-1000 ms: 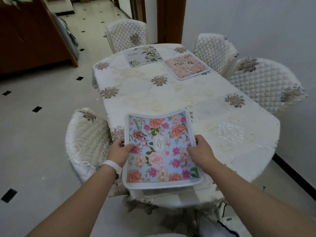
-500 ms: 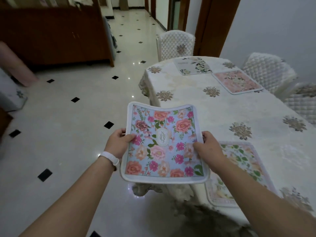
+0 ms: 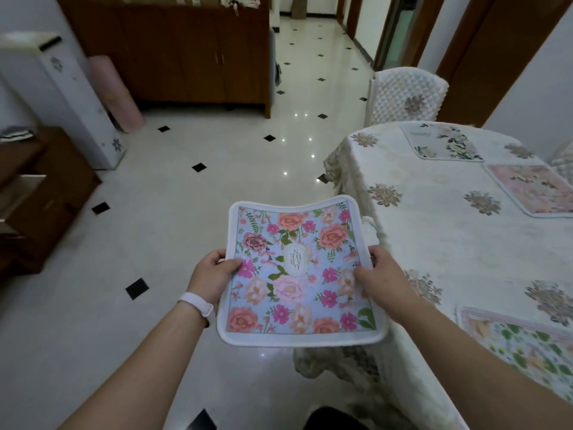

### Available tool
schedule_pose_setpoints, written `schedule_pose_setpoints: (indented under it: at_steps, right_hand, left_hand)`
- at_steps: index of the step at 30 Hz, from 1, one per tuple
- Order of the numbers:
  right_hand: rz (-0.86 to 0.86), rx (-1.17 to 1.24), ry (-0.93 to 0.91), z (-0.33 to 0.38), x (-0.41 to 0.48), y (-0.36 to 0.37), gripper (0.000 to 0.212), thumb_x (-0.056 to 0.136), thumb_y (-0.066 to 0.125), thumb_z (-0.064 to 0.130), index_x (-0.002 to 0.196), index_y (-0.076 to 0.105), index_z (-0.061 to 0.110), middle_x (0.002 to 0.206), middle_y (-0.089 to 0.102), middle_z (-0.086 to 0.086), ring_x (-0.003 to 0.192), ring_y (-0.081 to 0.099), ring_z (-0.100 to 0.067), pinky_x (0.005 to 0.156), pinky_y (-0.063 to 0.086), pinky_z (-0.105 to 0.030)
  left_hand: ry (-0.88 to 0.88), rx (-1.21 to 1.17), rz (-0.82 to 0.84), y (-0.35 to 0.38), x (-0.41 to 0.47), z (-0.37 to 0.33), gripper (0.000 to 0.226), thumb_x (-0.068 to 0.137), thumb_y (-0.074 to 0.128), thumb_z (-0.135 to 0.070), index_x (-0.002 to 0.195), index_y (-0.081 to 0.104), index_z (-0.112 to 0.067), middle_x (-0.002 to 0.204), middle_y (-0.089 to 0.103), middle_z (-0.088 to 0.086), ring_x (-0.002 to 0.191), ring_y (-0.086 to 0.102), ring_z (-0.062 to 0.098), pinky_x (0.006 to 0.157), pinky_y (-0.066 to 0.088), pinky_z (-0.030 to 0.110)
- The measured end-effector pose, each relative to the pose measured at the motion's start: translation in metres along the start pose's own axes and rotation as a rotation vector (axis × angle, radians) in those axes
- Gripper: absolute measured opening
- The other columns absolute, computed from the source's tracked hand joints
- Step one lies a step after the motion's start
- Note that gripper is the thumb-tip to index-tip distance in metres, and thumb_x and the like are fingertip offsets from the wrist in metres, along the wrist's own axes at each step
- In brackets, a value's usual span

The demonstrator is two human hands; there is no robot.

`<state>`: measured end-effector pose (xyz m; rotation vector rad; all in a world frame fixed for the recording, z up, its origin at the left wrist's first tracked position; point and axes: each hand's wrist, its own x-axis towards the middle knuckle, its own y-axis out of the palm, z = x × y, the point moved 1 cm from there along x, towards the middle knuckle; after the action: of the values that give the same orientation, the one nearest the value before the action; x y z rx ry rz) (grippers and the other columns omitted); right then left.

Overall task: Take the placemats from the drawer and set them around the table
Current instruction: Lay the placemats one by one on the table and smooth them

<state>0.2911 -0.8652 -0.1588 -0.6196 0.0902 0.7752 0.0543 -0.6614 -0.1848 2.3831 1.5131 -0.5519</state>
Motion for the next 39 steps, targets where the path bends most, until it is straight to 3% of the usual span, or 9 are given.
schedule_pose_setpoints:
  at_steps: [11,19,23,27,32,39]
  right_hand:
    - [0.115,-0.004,-0.008,0.051,0.18,0.041,0.021,0.087,0.059,0.015,0.099,0.055,0.031,0.09,0.069,0.006,0.072,0.069,-0.013,0.055,0.052,-0.027]
    - [0.135,0.021,0.029,0.081,0.279,0.035,0.023,0.09,0.056,0.013,0.112,0.053,0.02,0.098,0.066,-0.001,0.077,0.067,-0.018,0.064,0.055,-0.033]
    - [0.127,0.032,0.043,0.096,0.302,0.028,0.023,0.091,0.056,0.014,0.112,0.053,0.022,0.099,0.067,-0.001,0.083,0.07,-0.021,0.077,0.059,-0.046]
    - [0.113,0.04,0.077,0.109,0.326,0.028,0.022,0.092,0.057,0.016,0.112,0.052,0.022,0.099,0.068,-0.001,0.08,0.072,-0.021,0.073,0.061,-0.045]
    - [0.094,0.046,0.12,0.131,0.361,0.046,0.023,0.092,0.057,0.017,0.113,0.051,0.023,0.098,0.07,0.0,0.077,0.073,-0.019,0.071,0.062,-0.043]
    - [0.015,0.006,0.126,0.195,0.441,0.092,0.026,0.091,0.057,0.015,0.115,0.051,0.021,0.101,0.069,-0.003,0.081,0.072,-0.022,0.075,0.061,-0.045]
  left_hand:
    - [-0.079,0.001,-0.138,0.016,0.129,-0.05,0.01,0.089,0.064,-0.008,0.098,0.059,-0.007,0.091,0.072,0.025,0.077,0.07,0.04,0.075,0.057,0.058]
    - [-0.067,0.14,-0.152,0.048,0.22,-0.103,0.014,0.088,0.065,-0.012,0.101,0.06,-0.012,0.088,0.074,0.018,0.075,0.072,0.037,0.065,0.06,0.049]
    - [-0.078,0.13,-0.134,0.063,0.246,-0.122,0.014,0.089,0.064,-0.011,0.103,0.06,-0.011,0.088,0.074,0.02,0.071,0.071,0.036,0.065,0.06,0.047]
    - [-0.074,0.123,-0.116,0.068,0.28,-0.138,0.013,0.09,0.063,-0.012,0.102,0.06,-0.011,0.087,0.074,0.02,0.069,0.071,0.033,0.059,0.059,0.042]
    - [-0.079,0.103,-0.07,0.062,0.336,-0.153,0.012,0.09,0.063,-0.011,0.102,0.06,-0.01,0.089,0.073,0.022,0.072,0.07,0.036,0.071,0.059,0.052]
    - [-0.075,0.07,0.018,0.033,0.464,-0.19,0.011,0.089,0.064,-0.012,0.099,0.061,-0.012,0.079,0.074,0.017,0.065,0.071,0.034,0.062,0.058,0.043]
